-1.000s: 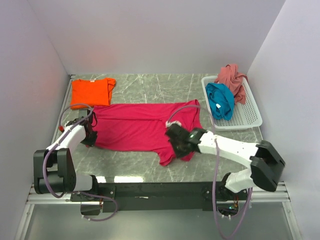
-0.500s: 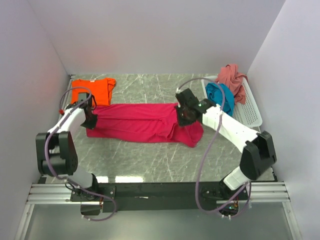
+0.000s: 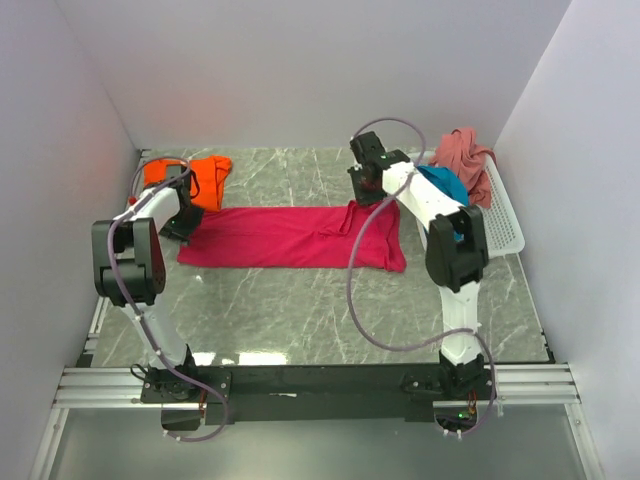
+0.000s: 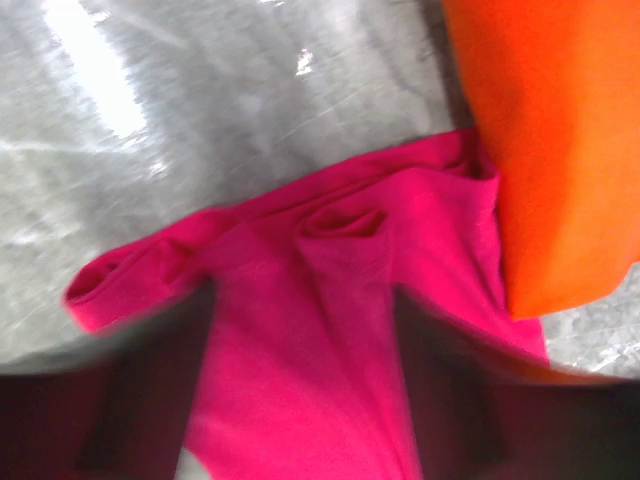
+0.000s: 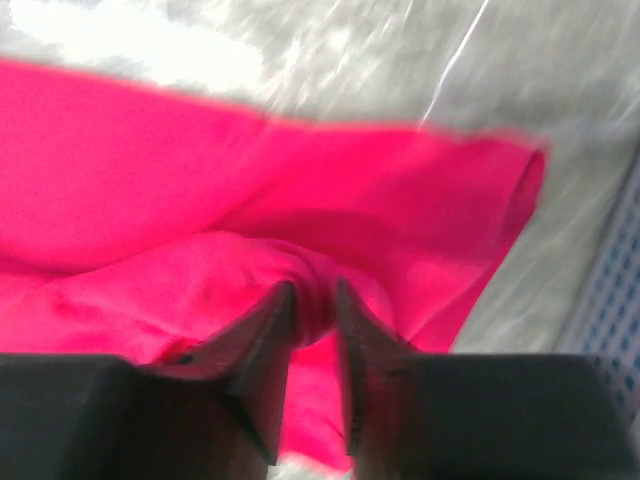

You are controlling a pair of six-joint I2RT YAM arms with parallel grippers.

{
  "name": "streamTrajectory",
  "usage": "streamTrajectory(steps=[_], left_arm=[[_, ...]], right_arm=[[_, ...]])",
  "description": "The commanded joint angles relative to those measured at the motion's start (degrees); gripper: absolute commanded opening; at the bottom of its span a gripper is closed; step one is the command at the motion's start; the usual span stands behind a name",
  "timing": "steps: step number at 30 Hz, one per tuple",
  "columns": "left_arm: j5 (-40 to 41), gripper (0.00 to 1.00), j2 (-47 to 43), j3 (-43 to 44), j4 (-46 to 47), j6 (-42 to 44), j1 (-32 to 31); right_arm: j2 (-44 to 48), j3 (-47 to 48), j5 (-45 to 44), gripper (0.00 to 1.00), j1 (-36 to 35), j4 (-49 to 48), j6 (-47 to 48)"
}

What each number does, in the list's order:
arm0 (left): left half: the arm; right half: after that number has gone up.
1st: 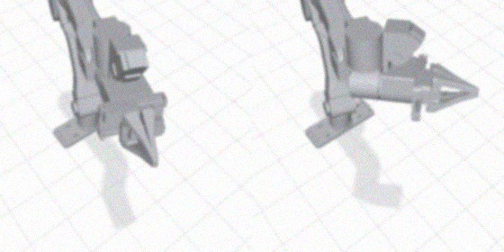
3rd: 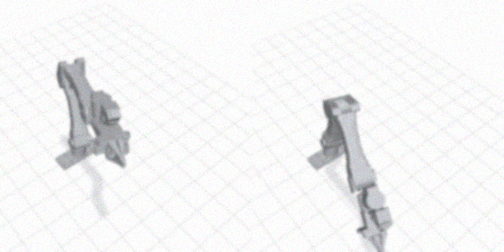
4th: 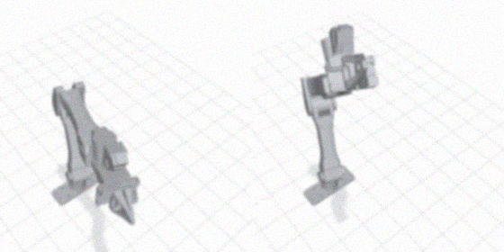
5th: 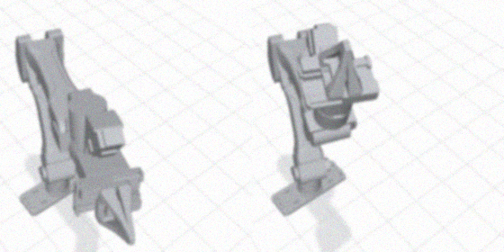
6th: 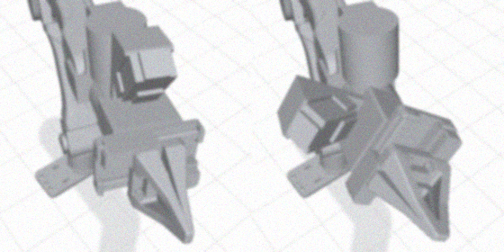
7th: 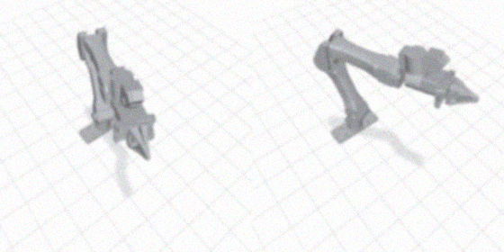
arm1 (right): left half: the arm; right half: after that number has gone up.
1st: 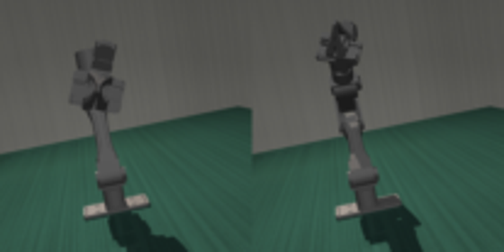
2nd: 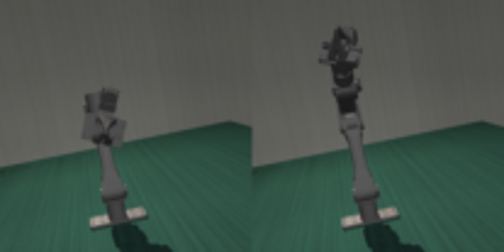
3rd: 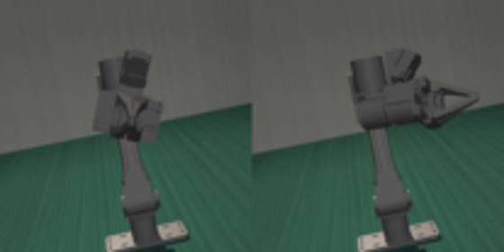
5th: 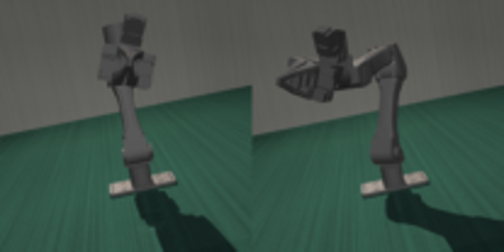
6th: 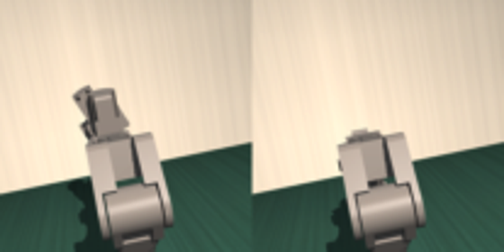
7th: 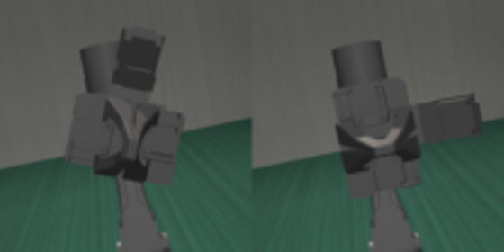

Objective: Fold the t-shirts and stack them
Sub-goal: Fold the tshirt

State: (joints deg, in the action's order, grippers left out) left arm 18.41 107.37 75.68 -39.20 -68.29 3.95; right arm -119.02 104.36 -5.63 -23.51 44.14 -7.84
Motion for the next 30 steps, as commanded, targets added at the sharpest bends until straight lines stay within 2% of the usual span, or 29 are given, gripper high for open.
streamTrajectory(steps=[1,2,3,5,7,8,11,14,17,21,24,30], left_arm=[[0.75,0.84,0.82,3.24,1.05,1.32,0.27],[0.83,0.94,0.82,3.94,0.97,1.75,0.27],[0.92,0.99,0.65,4.3,0.53,2.02,0.27],[0.92,1.0,-0.66,4.39,0.35,2.46,0.27],[1.1,0.99,-2.51,3.69,0.96,2.55,0.27],[0.92,1.0,-3.04,3.51,1.4,2.72,0.19],[-0.66,0.99,-2.87,3.94,3.43,4.57,0.19],[-0.48,0.99,1.07,9.3,0.18,6.24,0.1],[-1.62,0.99,4.77,12.38,1.05,7.73,0.01],[-3.03,0.99,8.46,13.62,1.58,8.61,-0.34],[-4.79,0.99,10.4,12.39,1.58,9.58,-0.69],[-8.03,0.99,4.54,-0.86,2.2,8.62,-3.67]], right_arm=[[-5.77,8.3,-5.27,0.38,1.36,0.07,6.95],[-7.61,10.15,-7.62,0.42,1.36,1.2,6.87],[-7.98,13.12,-8.25,0.52,1.53,2.08,6.69],[-5.63,11.33,-7.48,0.77,1.27,2.88,4.59],[-1.76,6.33,-5.11,0.78,1.1,-0.71,0.3],[2.35,0.29,-1.61,0.79,1.1,-2.03,-1.64],[9.92,-12.36,1.75,0.81,-0.48,-6.42,-7.53],[13.72,-20.21,3.25,0.82,-2.77,-7.67,-12.71],[15.57,-26.98,8.43,0.82,-3.56,-11.87,-17.03],[13.21,-26.93,7.39,0.83,-2.86,-11.72,-20.02],[10.05,-25.43,9.84,0.83,-2.16,-11.09,-20.38],[0.12,-15.26,14.4,0.84,0.64,-6.8,-17.4]])
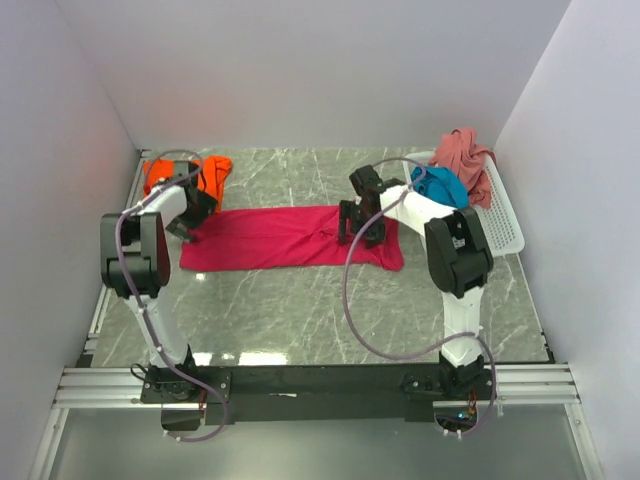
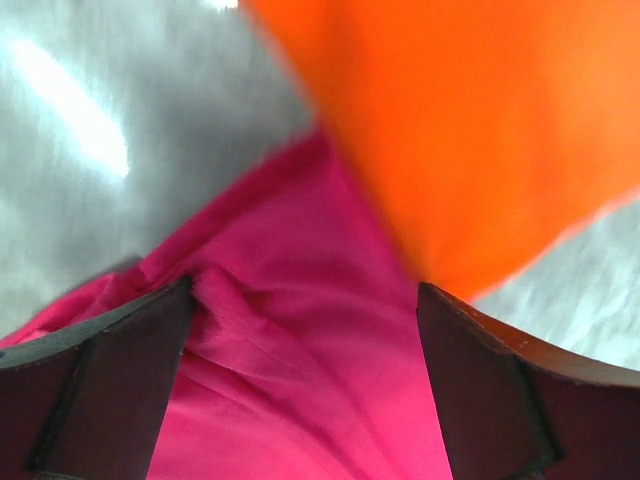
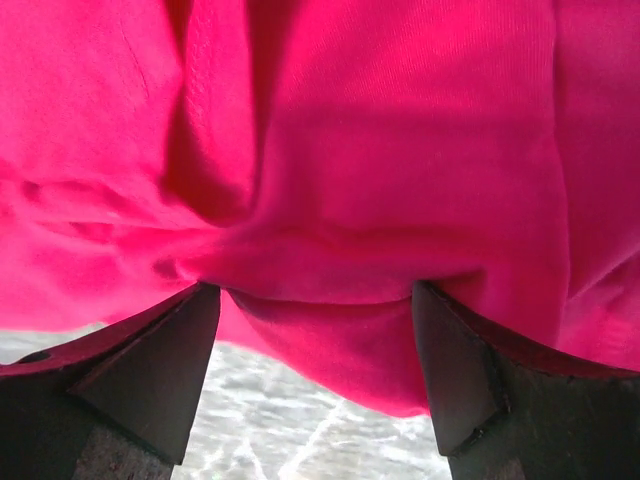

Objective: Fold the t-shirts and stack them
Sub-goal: Fold the tshirt

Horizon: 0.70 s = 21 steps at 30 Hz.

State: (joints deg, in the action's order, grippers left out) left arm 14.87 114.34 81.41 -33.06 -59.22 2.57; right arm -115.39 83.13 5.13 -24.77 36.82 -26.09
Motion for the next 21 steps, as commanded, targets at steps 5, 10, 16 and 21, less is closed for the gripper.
streamTrajectory(steps=[5,10,16,21], left_arm=[[-5.82,0.99,-12.72,-23.81,-6.49,-5.72,-10.81],[-12.83,1.0,-25.27,-39.78,-7.39,-13.8,-23.47],[-19.63,0.99,-33.39,-44.69,-4.81,-23.22,-38.15],[-5.69,0.99,-38.57,-33.09,-20.23,-26.02,-46.67]], right_arm=[[-17.56,27.64,6.46,0.85,3.59,9.84,8.58],[-33.28,52.36,13.58,0.86,4.03,18.73,17.37],[-29.84,53.84,18.98,0.93,4.74,4.8,27.56],[-29.01,55.44,14.5,0.96,5.09,1.3,33.12]])
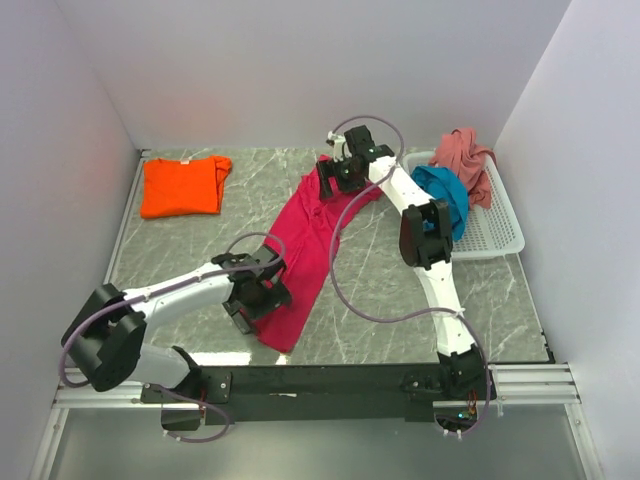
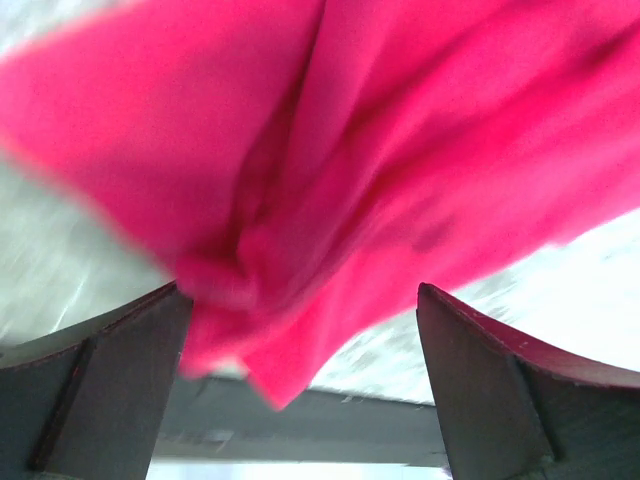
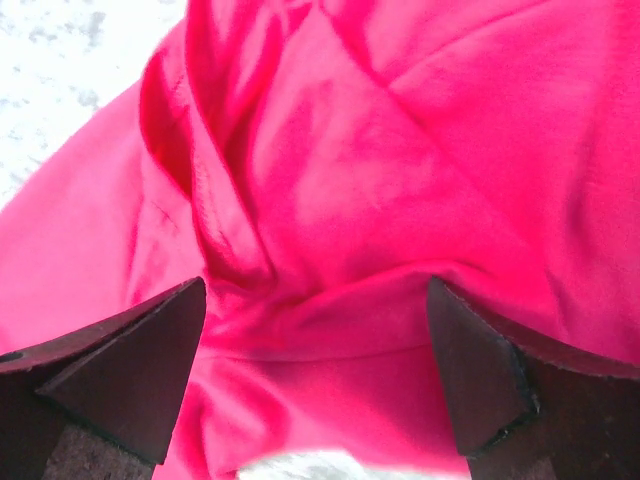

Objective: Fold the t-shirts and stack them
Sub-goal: Fold the tshirt

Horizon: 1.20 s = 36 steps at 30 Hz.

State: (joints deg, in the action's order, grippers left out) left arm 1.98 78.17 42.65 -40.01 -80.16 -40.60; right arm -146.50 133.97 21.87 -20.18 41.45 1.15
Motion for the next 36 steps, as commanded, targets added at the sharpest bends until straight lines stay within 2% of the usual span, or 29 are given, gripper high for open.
streamTrajectory(steps=[1,3,5,6,7,9,10,12,13,14,16,17,20,22,25,26,28,29,34,36], left_arm=[[9.77,1.0,-2.93,9.34,-17.34,-6.31,-4.04],[14.08,0.99,-6.25,10.61,-24.81,-10.69,-4.66],[14.98,0.99,-9.86,8.25,-25.99,-12.99,-4.66],[15.85,0.99,-13.45,4.67,-26.17,-15.44,-4.58],[16.39,0.99,-15.14,2.8,-25.74,-16.33,-4.58],[16.83,0.99,-18.47,-1.32,-25.99,-17.22,-2.3],[17.7,1.0,-19.28,-2.48,-24.78,-17.05,-1.33],[17.19,0.99,-21.21,-5.81,-21.36,-12.43,3.23],[15.79,0.99,-21.57,-6.87,-18.64,-10.56,4.72],[14.91,0.97,-21.83,-7.75,-15.05,-8.89,8.22],[14.11,0.92,-22.1,-9.6,-10.9,-4.84,10.18],[13.58,0.89,-22.01,-9.78,-8.27,-4.05,11.15],[12.27,0.86,-20.96,-10.83,-5.0,-0.7,11.51],[11.3,0.85,-19.55,-11.36,-2.45,0.97,11.86],[9.98,0.77,-17.88,-12.42,1.95,2.46,11.95],[9.54,0.69,-16.57,-12.77,2.65,2.73,12.47],[9.01,0.6,-14.81,-13.03,2.48,2.99,13.09],[8.83,0.51,-13.15,-13.21,2.74,3.17,13.61],[8.65,0.3,-11.02,-13.74,3.28,4.31,14.14],[9.36,0.14,-11.63,-14.0,2.4,3.18,14.14]], right_arm=[[1.74,10.55,-4.27,0.97,0.24,-0.52,6.14],[4.36,10.18,-6.04,0.97,-0.64,3.45,7.29],[14.71,-3.22,-8.84,0.97,-1.61,-1.6,6.07],[22.75,-8.76,-8.86,0.97,-2.66,-3.64,5.45],[26.84,-18.91,-8.86,0.97,-3.62,-5.05,4.66],[38.05,-29.15,-8.95,0.97,-6.08,-7.51,2.03],[41.87,-39.65,-10.95,0.97,-10.62,-9.09,0.45],[50.55,-49.11,-16.75,0.97,-17.13,-12.97,-1.32],[53.04,-56.29,-17.73,0.96,-22.82,-13.93,-3.59],[55.42,-60.37,-17.13,0.96,-26.01,-18.12,-5.96],[61.23,-68.88,-14.05,0.94,-30.68,-21.84,-7.99],[62.55,-70.5,-15.0,0.94,-35.58,-22.81,-9.13],[64.76,-74.02,-17.82,0.92,-43.76,-24.83,-10.02],[63.97,-75.43,-18.35,0.92,-46.51,-24.84,-10.2],[60.81,-76.4,-17.83,0.89,-49.42,-27.38,-11.43],[59.85,-76.23,-18.17,0.89,-50.21,-29.04,-11.52],[56.25,-74.92,-19.05,0.88,-52.23,-29.93,-9.95],[55.19,-74.56,-20.88,0.88,-52.85,-30.72,-9.33],[48.24,-72.28,-21.6,0.84,-53.29,-30.03,-9.14],[46.57,-72.79,-20.3,0.83,-53.2,-30.72,-9.67]])
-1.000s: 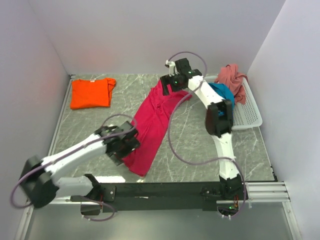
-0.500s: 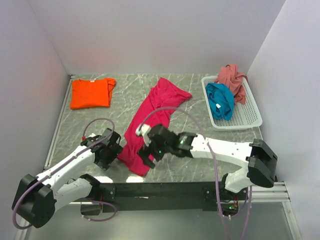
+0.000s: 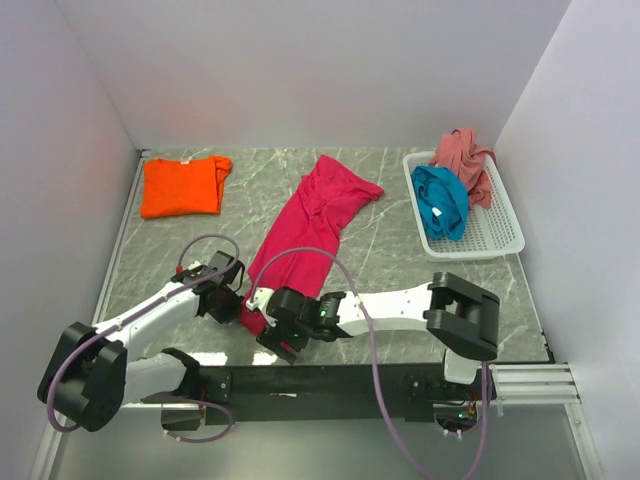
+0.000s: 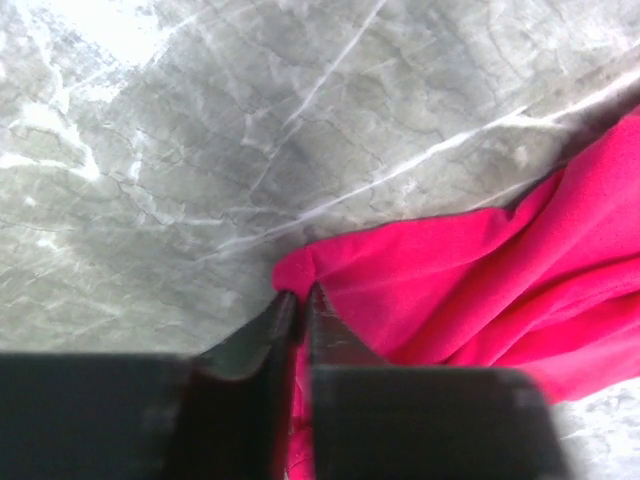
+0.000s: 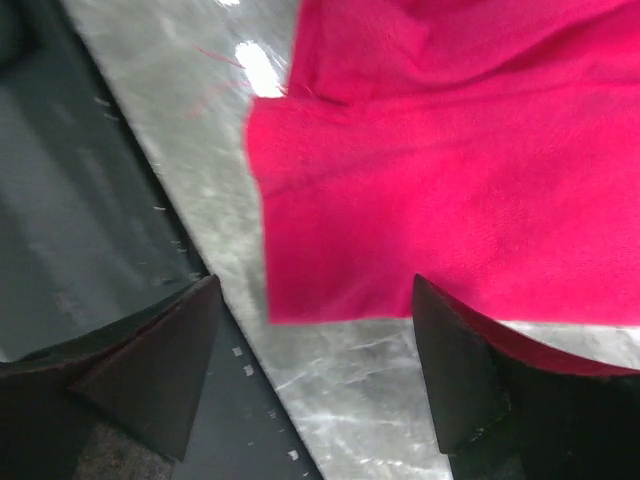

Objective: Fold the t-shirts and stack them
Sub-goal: Fold the tshirt

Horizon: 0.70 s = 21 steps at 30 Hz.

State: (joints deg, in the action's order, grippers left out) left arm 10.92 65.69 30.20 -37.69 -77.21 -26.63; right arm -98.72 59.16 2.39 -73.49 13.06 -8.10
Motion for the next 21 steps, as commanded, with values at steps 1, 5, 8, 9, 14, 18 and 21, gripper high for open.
streamTrajectory(steps=[1,5,8,9,14,18,21], left_arm=[[1.03,0.06,0.41,-1.72,-0.45,-0.22,0.18],[3.14,0.01,-4.58,-1.72,-6.84,-4.16,0.18],[3.93,0.01,-9.68,-1.89,-8.97,-5.23,0.18],[4.02,0.01,-10.75,-1.63,-10.28,-5.41,0.18],[4.64,0.01,-16.02,1.35,-12.32,-5.24,0.26],[6.3,0.01,-14.02,7.76,-9.68,-2.6,0.18],[8.15,0.01,-8.93,14.09,-7.58,-0.32,0.18]], right_arm=[[-1.65,1.76,0.15,0.79,0.02,-2.95,-0.86],[-3.32,1.23,1.73,0.43,-0.51,-4.18,-3.15],[-2.19,-0.27,0.34,0.14,-1.47,-5.15,-5.43],[-0.88,-0.7,0.07,0.1,-1.56,-5.24,-5.96],[6.06,-0.8,-0.55,0.03,-1.56,-4.89,-7.81],[9.06,0.69,-2.31,0.02,1.32,-1.2,-8.77],[11.35,0.17,-0.91,0.0,5.01,-0.67,-10.45]])
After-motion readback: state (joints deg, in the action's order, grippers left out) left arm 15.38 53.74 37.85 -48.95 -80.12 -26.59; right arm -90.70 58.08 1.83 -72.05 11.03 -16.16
